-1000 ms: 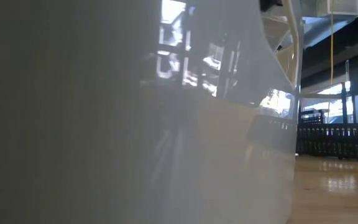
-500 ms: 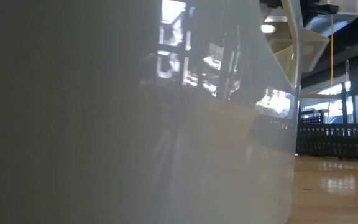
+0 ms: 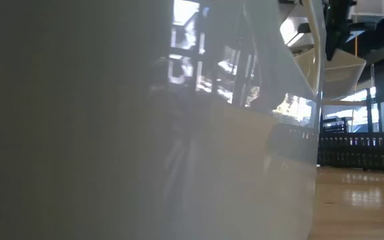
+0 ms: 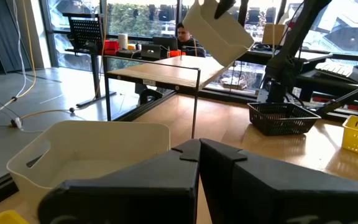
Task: Stack baskets on shelf by color
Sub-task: Put the middle right white bin on the shelf
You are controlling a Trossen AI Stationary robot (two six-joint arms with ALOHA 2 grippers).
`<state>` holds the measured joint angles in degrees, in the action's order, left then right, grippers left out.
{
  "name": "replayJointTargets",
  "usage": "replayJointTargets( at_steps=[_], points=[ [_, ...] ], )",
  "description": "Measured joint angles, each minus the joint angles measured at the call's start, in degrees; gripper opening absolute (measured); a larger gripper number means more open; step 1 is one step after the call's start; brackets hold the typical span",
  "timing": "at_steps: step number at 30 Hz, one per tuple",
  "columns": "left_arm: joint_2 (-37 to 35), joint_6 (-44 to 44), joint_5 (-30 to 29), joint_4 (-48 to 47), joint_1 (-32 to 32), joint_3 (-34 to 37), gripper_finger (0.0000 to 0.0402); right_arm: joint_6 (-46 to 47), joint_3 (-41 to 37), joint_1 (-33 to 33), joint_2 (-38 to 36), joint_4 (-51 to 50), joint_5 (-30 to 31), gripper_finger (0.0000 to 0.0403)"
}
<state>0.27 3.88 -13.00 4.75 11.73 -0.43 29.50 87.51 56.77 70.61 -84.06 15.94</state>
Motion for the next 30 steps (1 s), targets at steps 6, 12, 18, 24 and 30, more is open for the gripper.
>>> replayJointTargets(
  at_steps=[6, 12, 18, 24, 30],
  points=[
    [0.0, 0.0, 0.0, 0.0, 0.0, 0.0, 0.0, -1.6, -3.8, 2.5, 0.0, 2.3, -0.3, 0.0],
    [0.0, 0.0, 0.0, 0.0, 0.0, 0.0, 0.0, -1.5, -5.4, 3.7, 0.0, 3.5, -0.3, 0.0],
    [0.0, 0.0, 0.0, 0.0, 0.0, 0.0, 0.0, -0.5, -5.4, 3.9, 0.0, 4.3, 1.1, 0.0016],
    [0.0, 0.0, 0.0, 0.0, 0.0, 0.0, 0.0, 0.3, -5.4, 3.9, 0.0, 4.8, 1.4, 0.0039],
    [0.0, 0.0, 0.0, 0.0, 0.0, 0.0, 0.0, 0.9, -5.4, 3.9, 0.0, 5.2, 2.4, 0.0051]
  ],
)
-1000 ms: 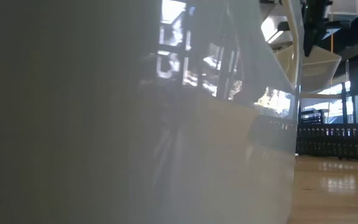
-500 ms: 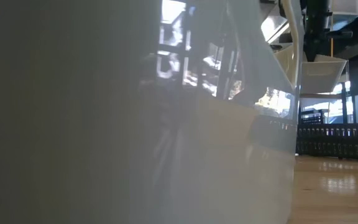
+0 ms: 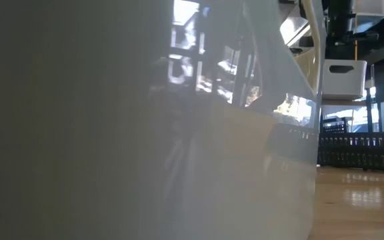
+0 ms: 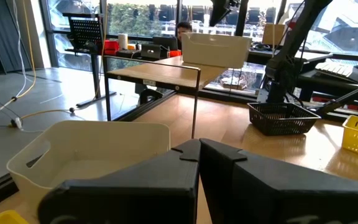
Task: Stack baskets on shelf by color
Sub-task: Put the middle right white bin on the shelf
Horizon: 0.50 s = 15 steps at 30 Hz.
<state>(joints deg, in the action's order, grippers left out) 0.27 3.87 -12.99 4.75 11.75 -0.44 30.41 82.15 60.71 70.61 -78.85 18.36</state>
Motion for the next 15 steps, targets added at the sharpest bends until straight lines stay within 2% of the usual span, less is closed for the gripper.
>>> replayJointTargets(
  at_steps=[4, 7, 11, 15],
  points=[
    [0.0, 0.0, 0.0, 0.0, 0.0, 0.0, 0.0, -2.3, 1.1, -0.4, -0.6, -0.5, 0.6, 0.0048],
    [0.0, 0.0, 0.0, 0.0, 0.0, 0.0, 0.0, -4.2, 4.2, -3.2, -2.4, -0.6, -0.8, 0.0039],
    [0.0, 0.0, 0.0, 0.0, 0.0, 0.0, 0.0, -8.8, 7.5, -9.5, -6.6, -0.6, -10.6, 0.0018],
    [0.0, 0.0, 0.0, 0.0, 0.0, 0.0, 0.0, -11.1, 7.2, -17.2, -11.3, -1.2, -19.3, 0.0004]
  ],
)
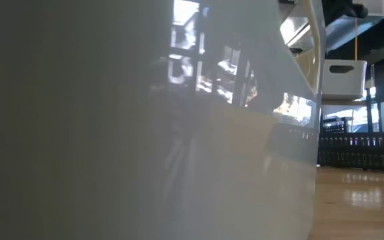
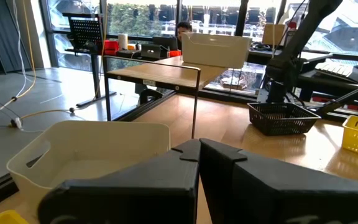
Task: Stack baskets on shelf by color
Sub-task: Put the middle right white bin on the shelf
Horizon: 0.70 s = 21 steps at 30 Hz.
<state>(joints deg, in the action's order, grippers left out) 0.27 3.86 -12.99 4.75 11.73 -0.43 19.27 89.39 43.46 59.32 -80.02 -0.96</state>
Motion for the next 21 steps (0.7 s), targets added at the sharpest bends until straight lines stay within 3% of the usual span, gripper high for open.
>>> replayJointTargets(
  at_steps=[6, 12, 15, 21],
  points=[
    [0.0, 0.0, 0.0, 0.0, 0.0, 0.0, 0.0, -6.3, -3.9, -11.2, -3.5, -4.5, -7.6, 0.0002],
    [0.0, 0.0, 0.0, 0.0, 0.0, 0.0, 0.0, -10.6, -13.2, -20.8, -4.2, -3.7, -15.6, 0.0001],
    [0.0, 0.0, 0.0, 0.0, 0.0, 0.0, 0.0, -9.2, -18.4, -24.0, -3.8, -2.1, -13.4, 0.0001],
    [0.0, 0.0, 0.0, 0.0, 0.0, 0.0, 0.0, -8.9, -26.4, -26.3, -3.5, 3.0, -3.1, 0.0]
  ],
)
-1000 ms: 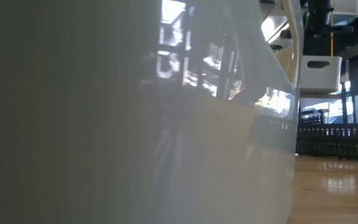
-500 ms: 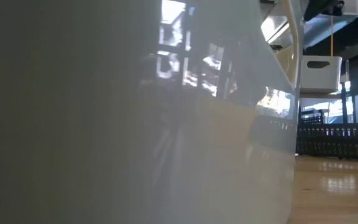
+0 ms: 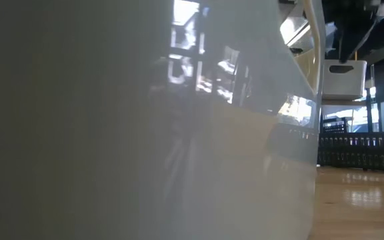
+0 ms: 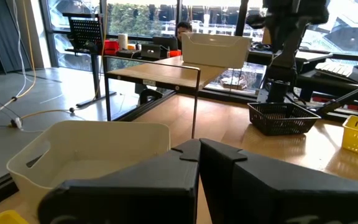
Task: Stack baskets on shelf by color
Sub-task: Put the middle right white bin on the shelf
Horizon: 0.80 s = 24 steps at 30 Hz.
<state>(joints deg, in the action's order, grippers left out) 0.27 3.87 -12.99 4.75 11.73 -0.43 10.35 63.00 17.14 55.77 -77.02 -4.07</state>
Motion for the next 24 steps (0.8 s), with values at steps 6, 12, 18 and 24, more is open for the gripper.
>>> replayJointTargets(
  at_steps=[6, 12, 18, 24],
  points=[
    [0.0, 0.0, 0.0, 0.0, 0.0, 0.0, 0.0, 0.0, -1.5, 0.0, 0.0, 0.6, 7.0, 0.0],
    [0.0, 0.0, 0.0, 0.0, 0.0, 0.0, 0.0, -0.2, -0.8, 0.0, 0.0, 0.7, 16.3, 0.0],
    [0.0, 0.0, 0.0, 0.0, 0.0, 0.0, 0.0, -0.4, -0.8, 0.0, 0.0, 0.6, 22.5, 0.0],
    [0.0, 0.0, 0.0, 0.0, 0.0, 0.0, 0.0, -2.2, -0.8, 0.1, 0.0, 0.6, 25.5, 0.0]
  ],
)
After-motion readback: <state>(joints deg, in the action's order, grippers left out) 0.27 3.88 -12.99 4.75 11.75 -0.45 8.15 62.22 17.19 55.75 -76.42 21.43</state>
